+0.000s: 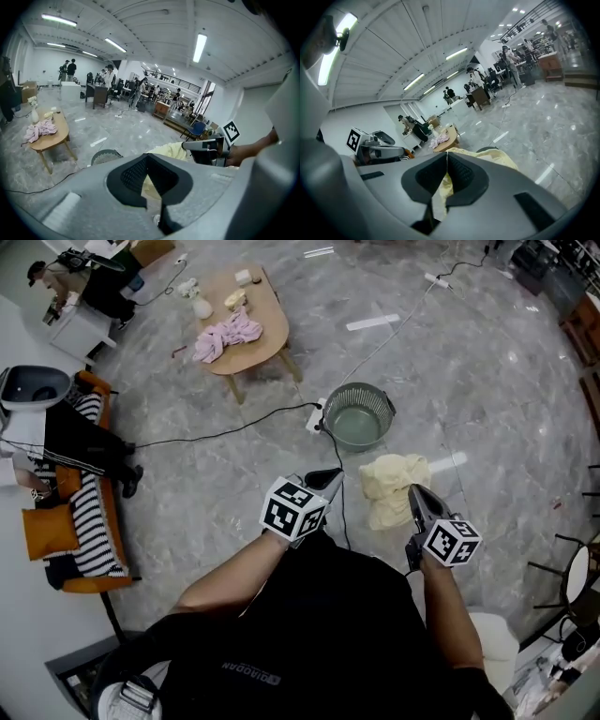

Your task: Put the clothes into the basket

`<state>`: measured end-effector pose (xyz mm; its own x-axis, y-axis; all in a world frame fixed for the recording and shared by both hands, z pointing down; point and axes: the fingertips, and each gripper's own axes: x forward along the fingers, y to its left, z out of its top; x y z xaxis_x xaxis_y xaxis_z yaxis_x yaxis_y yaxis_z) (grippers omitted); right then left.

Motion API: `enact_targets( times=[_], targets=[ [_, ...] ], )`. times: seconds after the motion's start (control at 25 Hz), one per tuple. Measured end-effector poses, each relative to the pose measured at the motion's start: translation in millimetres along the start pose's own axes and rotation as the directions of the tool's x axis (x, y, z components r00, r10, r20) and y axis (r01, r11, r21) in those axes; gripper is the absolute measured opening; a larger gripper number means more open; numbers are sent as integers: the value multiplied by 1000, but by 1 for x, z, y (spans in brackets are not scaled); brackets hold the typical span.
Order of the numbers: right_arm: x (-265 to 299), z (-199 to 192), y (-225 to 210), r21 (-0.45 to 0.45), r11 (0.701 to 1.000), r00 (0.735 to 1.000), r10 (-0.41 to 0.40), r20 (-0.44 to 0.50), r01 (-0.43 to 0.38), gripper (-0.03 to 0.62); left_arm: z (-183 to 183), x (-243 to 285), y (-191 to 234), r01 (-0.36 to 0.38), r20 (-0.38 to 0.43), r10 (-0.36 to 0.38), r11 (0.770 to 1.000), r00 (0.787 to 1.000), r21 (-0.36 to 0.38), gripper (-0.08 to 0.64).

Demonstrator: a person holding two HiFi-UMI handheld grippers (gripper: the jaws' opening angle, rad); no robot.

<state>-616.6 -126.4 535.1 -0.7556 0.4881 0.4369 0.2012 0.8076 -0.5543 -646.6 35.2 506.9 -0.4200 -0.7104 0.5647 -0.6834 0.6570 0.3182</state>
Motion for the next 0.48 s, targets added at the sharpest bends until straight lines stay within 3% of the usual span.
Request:
enact_targets(
  times=[0.48],
  targets=[
    [104, 11, 9, 21, 992, 992, -124, -20, 124, 21, 2, -13, 105, 37, -29, -37, 999, 999, 2, 0]
  ],
)
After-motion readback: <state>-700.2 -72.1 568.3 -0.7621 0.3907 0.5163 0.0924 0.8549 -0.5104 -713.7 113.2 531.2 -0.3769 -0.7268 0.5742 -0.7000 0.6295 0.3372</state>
